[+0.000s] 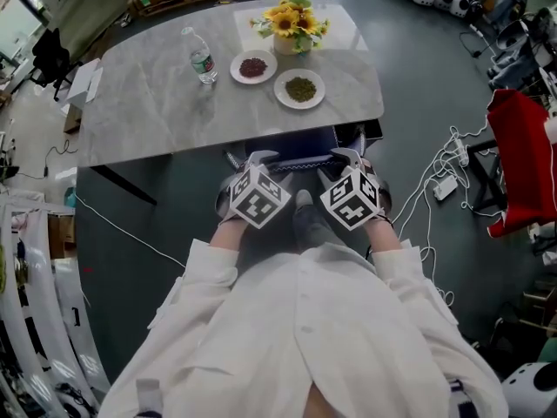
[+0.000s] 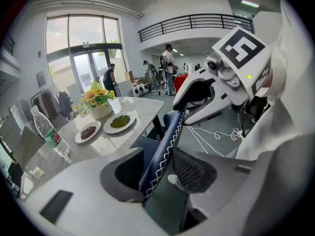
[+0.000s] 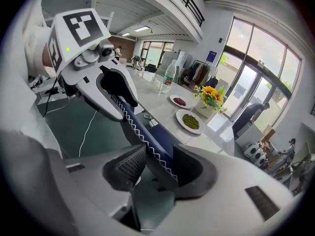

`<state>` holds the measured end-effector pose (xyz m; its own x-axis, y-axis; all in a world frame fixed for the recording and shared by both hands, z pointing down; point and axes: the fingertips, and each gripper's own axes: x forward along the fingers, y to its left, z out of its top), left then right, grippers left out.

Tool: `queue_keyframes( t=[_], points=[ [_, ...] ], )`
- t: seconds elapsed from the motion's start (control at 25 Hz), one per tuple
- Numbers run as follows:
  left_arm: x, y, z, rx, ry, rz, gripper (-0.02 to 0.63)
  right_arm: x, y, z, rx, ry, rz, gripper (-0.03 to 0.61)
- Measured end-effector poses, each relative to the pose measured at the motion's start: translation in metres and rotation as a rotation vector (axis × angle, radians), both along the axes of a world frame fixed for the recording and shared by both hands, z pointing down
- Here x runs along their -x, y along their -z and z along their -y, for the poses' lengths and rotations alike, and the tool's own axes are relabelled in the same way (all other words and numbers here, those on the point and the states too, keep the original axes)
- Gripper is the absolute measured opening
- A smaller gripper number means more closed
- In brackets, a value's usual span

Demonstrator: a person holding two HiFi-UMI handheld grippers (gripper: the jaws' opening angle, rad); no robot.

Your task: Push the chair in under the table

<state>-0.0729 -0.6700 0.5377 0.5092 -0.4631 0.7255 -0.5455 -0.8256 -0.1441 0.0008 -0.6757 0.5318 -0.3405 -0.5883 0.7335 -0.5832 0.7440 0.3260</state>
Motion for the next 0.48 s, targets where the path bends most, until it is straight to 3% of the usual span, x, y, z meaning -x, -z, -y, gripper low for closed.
queue_keyframes(
  t=[0.32,0.48],
  points=[
    [0.003,0.026,-0.017,-0.040,0.038,-0.071,0.183,0.003,0.023,-0.018,-0.054,-0.016,0.000,0.164],
    [0.004,0.062,-0.038,-0.091,0.050,-0.164,0.184,0.013,0.053,-0.039,-0.093,-0.035,0.089,0.164]
  ],
)
